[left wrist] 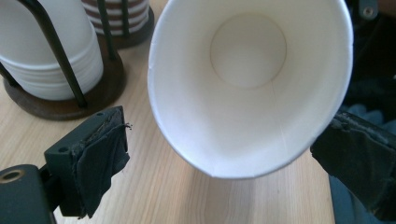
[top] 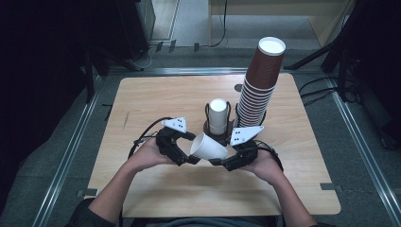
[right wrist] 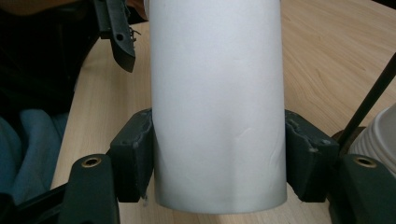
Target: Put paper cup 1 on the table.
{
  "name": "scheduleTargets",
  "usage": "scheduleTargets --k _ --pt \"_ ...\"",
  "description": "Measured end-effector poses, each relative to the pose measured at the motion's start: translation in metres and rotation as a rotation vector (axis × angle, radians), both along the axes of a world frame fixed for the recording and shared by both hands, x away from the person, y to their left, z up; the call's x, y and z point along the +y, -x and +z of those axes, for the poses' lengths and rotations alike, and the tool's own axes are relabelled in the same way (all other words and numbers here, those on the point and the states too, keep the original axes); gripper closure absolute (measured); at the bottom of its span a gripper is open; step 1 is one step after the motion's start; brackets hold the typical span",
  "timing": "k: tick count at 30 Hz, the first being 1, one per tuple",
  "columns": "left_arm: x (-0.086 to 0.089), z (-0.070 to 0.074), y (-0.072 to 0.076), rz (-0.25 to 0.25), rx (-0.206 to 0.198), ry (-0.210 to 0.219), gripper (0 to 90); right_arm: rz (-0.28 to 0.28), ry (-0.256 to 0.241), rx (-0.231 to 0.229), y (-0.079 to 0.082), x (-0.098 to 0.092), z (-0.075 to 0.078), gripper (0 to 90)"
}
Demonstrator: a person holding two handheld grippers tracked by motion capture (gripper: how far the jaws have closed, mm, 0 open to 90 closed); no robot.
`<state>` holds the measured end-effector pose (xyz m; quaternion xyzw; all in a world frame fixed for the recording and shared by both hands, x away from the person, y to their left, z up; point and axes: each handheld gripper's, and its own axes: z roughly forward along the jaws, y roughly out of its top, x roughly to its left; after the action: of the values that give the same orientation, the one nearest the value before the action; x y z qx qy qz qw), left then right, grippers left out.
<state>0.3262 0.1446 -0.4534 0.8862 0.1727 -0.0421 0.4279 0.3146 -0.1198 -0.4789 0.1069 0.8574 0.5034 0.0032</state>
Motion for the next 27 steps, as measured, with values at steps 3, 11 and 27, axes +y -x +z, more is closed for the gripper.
scheduleTargets --k 3,11,27 --pt "-0.0003 0.0009 -0.0004 0.003 0.015 0.044 3.9 -0.003 -0.027 0.007 -0.0004 -0.0001 -0.0001 34.5" --pt "-0.002 0.0021 0.0003 0.011 0.025 0.128 8.3 0.004 -0.084 0.041 -0.001 0.0046 -0.002 34.5" --pt "0.0025 0.0026 -0.0009 -0.017 0.05 0.175 33.0 0.02 -0.027 0.039 0.0008 0.0095 -0.004 35.4"
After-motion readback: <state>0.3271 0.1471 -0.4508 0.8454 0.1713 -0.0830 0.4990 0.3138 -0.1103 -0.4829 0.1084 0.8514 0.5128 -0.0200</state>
